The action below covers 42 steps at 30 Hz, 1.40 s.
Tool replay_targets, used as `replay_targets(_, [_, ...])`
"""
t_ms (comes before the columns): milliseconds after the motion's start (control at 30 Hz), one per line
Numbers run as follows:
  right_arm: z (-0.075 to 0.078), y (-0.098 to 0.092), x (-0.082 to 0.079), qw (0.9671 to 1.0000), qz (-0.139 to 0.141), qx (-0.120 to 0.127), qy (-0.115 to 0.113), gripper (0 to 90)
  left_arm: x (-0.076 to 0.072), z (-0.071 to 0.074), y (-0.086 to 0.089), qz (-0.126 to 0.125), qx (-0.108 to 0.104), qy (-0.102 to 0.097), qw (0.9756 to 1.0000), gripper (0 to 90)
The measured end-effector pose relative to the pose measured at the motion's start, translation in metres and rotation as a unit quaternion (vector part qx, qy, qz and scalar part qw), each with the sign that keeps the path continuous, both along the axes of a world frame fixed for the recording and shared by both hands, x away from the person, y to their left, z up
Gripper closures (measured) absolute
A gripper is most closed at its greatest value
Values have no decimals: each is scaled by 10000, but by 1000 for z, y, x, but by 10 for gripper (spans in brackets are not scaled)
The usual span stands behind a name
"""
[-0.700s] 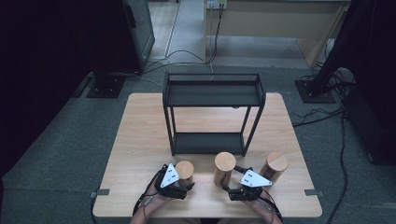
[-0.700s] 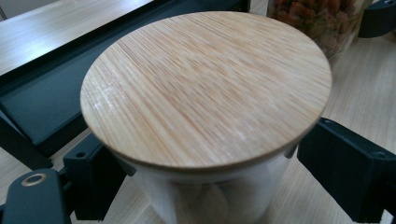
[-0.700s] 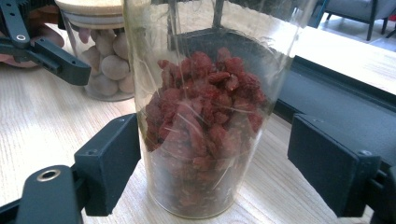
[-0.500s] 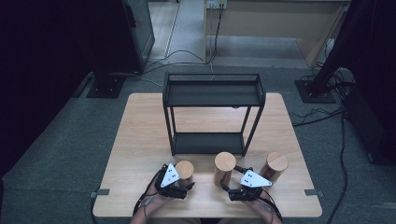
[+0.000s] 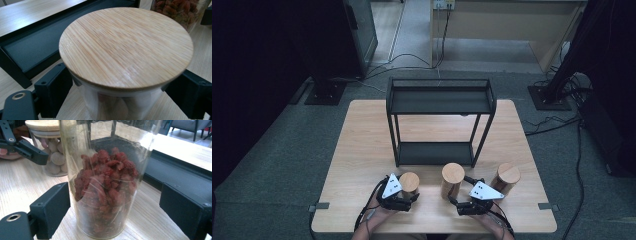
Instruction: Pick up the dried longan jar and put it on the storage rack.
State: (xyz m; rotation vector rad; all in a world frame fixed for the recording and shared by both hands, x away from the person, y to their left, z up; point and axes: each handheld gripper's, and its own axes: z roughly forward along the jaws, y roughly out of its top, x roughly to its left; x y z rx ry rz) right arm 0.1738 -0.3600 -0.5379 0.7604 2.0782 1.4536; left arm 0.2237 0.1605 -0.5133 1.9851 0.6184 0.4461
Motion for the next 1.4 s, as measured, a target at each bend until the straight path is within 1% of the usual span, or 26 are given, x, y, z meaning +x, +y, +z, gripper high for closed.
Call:
replay_targets(133, [0,1,-2,10000,-54,12,-15,97,1,0,1,25,-51,50,10000,119])
replay_targets(467, [-1,1,-2,10000,-48,16,-25,100,1,0,0,15,-16,21,10000,119])
replay_targets(533, [-1,1,-2,10000,-50,6,-35,100,0,0,0,12,7,10,10000,119])
replay_targets(600, [-1,2,-3,10000,-58,-9,-45,102,0,1,-2,21,58,22,10000,119])
replay_targets(700, [-1,2,-3,10000,-52,-19,-59,103,-1,2,-5,30,144,-11,9999,119])
replay_targets(867, [-1,3,-4,9999,-31,-79,-111,103,-1,2,-6,81,130,-7,9999,120])
replay_targets(900, [0,3,-4,9999,-35,-93,-106,103,-2,2,-5,72,106,-15,9999,190])
replay_targets(967, [0,4,-4,9999,-44,-93,-106,103,-2,2,-6,47,152,-34,9999,200])
replay_targets(1000, [0,4,-4,9999,-51,-93,-107,103,-2,2,-6,42,164,-52,9998,224])
replay_targets(1033, [0,4,-4,9999,-51,-93,-107,103,-2,2,-6,7,171,-75,9998,224])
replay_targets(1100, [0,4,-4,9999,-59,-101,-110,103,-3,2,-7,22,202,-90,9998,234])
replay_targets(1167, [0,4,-4,9999,-61,-97,-107,103,-3,2,-7,21,175,-78,9998,236])
replay_targets(1267, [0,4,-4,9999,-81,-84,-90,103,-1,1,-5,28,65,-20,10000,248])
replay_targets(1400, [0,4,-4,9999,-89,-84,-84,103,-2,2,-6,66,30,-5,10000,254])
